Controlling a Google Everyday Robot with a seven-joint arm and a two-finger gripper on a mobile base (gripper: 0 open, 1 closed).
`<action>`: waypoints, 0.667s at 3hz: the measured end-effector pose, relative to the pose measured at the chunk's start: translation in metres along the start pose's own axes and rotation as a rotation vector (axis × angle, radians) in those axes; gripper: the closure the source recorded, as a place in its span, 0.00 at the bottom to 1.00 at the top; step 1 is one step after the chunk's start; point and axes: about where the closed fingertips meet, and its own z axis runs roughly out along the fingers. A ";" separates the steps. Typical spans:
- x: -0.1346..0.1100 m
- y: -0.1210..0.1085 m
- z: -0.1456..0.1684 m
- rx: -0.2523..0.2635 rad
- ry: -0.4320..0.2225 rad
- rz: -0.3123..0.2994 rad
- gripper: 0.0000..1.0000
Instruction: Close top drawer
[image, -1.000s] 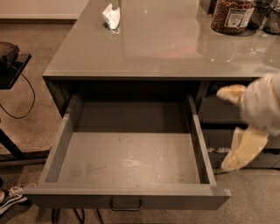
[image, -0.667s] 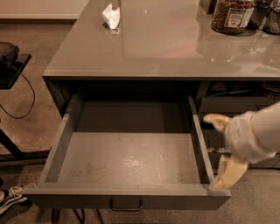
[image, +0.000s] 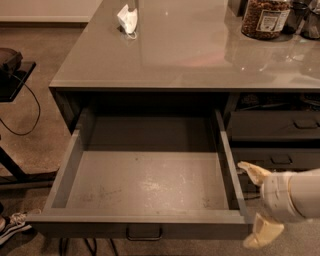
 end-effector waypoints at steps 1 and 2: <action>0.007 0.023 -0.018 0.016 0.040 -0.041 0.00; 0.009 0.042 -0.045 0.013 0.103 -0.092 0.00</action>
Offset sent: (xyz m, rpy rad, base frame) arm -0.0884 -0.0362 0.0422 -0.2238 -0.0432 0.0741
